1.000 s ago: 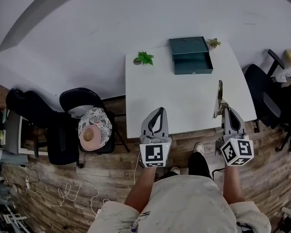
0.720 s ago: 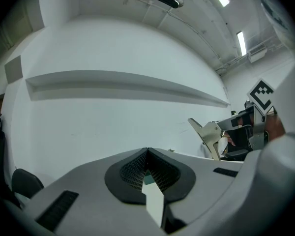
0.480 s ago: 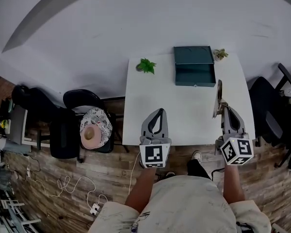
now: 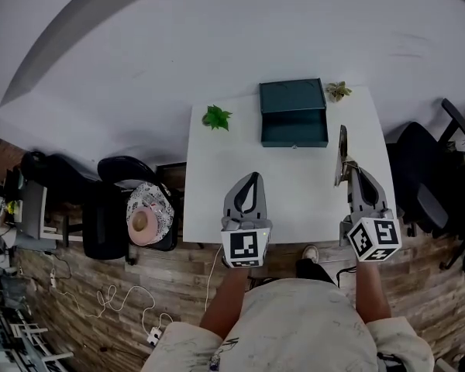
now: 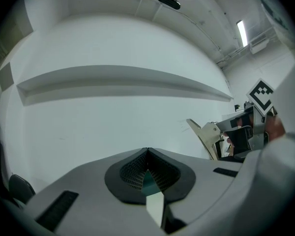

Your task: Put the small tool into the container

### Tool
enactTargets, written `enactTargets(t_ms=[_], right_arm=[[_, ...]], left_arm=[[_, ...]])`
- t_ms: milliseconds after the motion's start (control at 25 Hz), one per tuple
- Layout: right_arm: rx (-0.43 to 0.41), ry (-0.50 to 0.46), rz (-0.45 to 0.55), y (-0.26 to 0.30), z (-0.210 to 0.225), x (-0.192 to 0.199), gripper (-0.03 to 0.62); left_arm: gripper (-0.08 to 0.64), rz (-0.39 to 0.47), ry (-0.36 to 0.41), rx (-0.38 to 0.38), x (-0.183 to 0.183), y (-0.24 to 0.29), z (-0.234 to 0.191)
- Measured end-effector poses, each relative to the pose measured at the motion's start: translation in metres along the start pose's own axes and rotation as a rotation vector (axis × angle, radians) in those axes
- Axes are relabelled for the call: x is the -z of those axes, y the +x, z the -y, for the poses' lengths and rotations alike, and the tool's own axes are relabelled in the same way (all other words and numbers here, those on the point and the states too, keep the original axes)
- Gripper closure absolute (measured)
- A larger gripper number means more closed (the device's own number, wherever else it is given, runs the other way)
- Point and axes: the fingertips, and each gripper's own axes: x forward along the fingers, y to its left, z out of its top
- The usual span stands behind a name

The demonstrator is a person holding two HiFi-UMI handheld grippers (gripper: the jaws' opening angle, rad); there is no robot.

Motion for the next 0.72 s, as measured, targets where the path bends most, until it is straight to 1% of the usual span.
enactTargets(t_ms=[160, 400, 720], right_arm=[[-0.002, 0.015, 0.004, 0.005, 0.028, -0.005, 0.575], [-0.016, 0.037, 0.005, 0.016, 0.062, -0.011, 0.575], [-0.065, 0.052, 0.005, 0.033, 0.081, -0.014, 0.575]], left_arm=[[0.554, 0.004, 0.014, 0.003, -0.007, 0.018, 0.020], [0.554, -0.013, 0.034, -0.012, -0.010, 0.041, 0.040], [0.554, -0.025, 0.053, -0.063, -0.014, 0.051, 0.046]])
